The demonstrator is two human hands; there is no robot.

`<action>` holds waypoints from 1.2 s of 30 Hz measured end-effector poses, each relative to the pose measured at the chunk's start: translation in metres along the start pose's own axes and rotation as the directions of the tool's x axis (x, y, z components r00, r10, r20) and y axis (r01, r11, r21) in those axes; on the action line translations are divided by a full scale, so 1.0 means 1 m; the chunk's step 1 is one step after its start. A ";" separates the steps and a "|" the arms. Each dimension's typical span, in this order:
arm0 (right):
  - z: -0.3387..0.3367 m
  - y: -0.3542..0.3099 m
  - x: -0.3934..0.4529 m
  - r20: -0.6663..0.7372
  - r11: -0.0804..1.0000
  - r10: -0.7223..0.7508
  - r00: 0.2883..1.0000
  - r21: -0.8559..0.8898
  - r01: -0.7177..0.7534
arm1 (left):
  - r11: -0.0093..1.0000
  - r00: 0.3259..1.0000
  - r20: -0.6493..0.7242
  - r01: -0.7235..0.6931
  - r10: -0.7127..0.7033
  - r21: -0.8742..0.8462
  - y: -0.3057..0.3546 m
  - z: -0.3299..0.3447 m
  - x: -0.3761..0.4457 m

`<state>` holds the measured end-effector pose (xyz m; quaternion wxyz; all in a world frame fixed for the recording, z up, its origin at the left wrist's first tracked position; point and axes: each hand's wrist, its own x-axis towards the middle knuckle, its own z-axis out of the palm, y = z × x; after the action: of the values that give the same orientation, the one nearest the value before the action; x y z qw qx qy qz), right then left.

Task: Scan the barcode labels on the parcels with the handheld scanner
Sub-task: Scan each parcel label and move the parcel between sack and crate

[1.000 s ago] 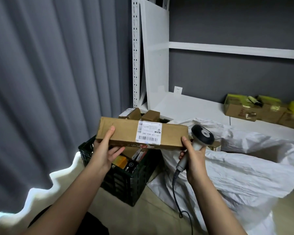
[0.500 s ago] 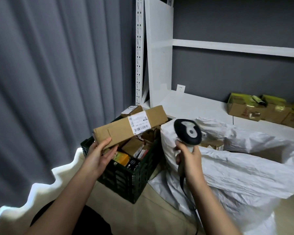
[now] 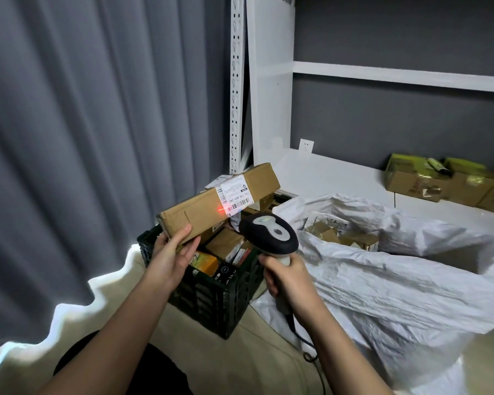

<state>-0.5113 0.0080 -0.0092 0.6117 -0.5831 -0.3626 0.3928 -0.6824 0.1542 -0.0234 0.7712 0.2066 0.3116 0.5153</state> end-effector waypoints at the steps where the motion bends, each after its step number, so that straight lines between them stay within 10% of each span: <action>1: -0.001 -0.001 0.000 -0.010 1.000 -0.006 1.000 -0.022 0.006 | 1.000 1.000 -0.002 0.002 -0.002 0.002 0.000 0.000 0.000; 36: -0.018 -0.013 0.001 -0.100 1.000 0.004 0.995 -0.001 -0.004 | 0.998 0.998 -0.024 0.057 -0.057 0.002 -0.003 0.015 0.008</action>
<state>-0.4939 0.0009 0.0031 0.6278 -0.6032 -0.3307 0.3642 -0.6681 0.1603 -0.0167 0.7814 0.1923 0.3272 0.4954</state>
